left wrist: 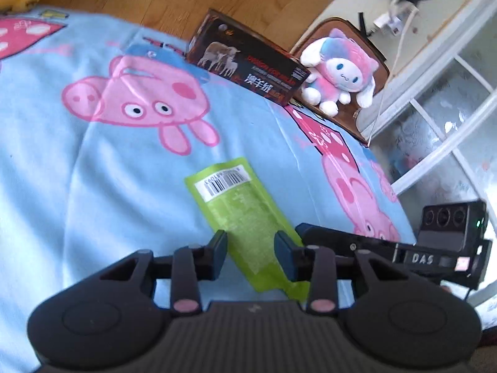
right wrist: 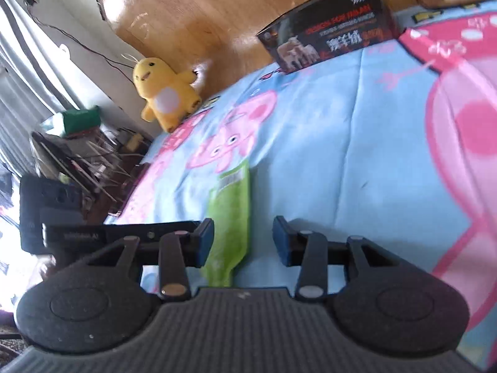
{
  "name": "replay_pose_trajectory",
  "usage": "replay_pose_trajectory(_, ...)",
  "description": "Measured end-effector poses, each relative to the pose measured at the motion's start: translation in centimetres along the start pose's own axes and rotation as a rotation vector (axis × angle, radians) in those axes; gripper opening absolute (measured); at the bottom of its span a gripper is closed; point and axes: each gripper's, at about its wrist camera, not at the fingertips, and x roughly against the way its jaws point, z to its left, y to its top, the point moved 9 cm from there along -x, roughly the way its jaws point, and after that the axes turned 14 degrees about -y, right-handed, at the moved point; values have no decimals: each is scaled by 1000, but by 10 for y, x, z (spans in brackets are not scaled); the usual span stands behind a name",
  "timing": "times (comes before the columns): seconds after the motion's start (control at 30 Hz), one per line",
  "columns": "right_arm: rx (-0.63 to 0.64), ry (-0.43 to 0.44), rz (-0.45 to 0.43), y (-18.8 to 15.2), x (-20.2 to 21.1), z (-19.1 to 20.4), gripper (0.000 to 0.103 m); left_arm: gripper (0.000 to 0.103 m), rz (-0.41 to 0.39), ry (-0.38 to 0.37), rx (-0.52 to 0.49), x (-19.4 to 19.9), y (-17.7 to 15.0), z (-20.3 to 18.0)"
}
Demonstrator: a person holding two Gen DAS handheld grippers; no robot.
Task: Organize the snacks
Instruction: 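Grasp the bright green barcode packet and lift it with the left gripper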
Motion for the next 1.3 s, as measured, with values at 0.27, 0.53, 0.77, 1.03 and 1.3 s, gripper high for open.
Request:
replay_pose_trajectory(0.27, -81, 83, 87, -15, -7, 5, 15, 33, -27, 4, 15, 1, -2, 0)
replay_pose_trajectory(0.53, -263, 236, 98, -8, -1, -4, 7, 79, -73, -109, 155, 17, 9, 13)
replay_pose_trajectory(0.77, -402, 412, 97, 2, 10, -8, 7, 63, -75, -209, 218, 5, 13, 7)
replay_pose_trajectory(1.03, -312, 333, 20, 36, 13, -12, 7, 26, -45, -167, 103, -14, 61, -15)
replay_pose_trajectory(1.3, -79, 135, -224, 146, 23, -5, 9, 26, -93, -104, -118, -49, 179, -52)
